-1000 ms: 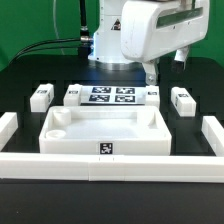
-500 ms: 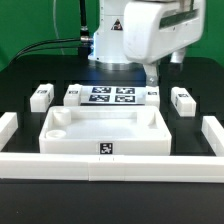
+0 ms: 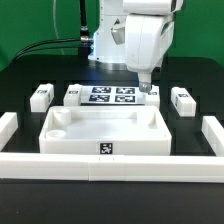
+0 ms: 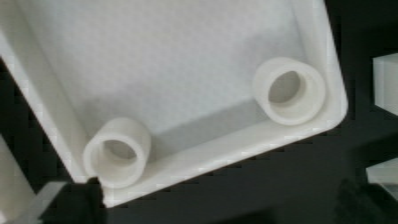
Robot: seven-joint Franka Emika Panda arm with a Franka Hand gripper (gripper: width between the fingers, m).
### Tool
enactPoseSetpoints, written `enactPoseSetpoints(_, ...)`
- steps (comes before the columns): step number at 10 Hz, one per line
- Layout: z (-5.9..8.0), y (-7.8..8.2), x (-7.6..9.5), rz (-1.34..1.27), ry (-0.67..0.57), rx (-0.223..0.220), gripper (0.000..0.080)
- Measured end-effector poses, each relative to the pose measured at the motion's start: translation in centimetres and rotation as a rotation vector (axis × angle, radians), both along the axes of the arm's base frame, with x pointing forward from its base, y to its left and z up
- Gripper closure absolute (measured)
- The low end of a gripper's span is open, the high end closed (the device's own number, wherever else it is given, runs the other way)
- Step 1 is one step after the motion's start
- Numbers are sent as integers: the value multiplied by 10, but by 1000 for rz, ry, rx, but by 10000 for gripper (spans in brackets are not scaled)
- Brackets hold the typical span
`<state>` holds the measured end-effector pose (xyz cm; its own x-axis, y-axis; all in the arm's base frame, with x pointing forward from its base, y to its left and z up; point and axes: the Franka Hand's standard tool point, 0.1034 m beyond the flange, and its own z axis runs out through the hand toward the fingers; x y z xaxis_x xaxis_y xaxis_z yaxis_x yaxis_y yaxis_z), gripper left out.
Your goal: Assemble desk
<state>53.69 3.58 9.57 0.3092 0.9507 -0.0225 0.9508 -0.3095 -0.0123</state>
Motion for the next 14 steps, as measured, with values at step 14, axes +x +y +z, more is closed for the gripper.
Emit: enactPoseSetpoints(14, -80, -48, -57, 352, -2, 44, 150)
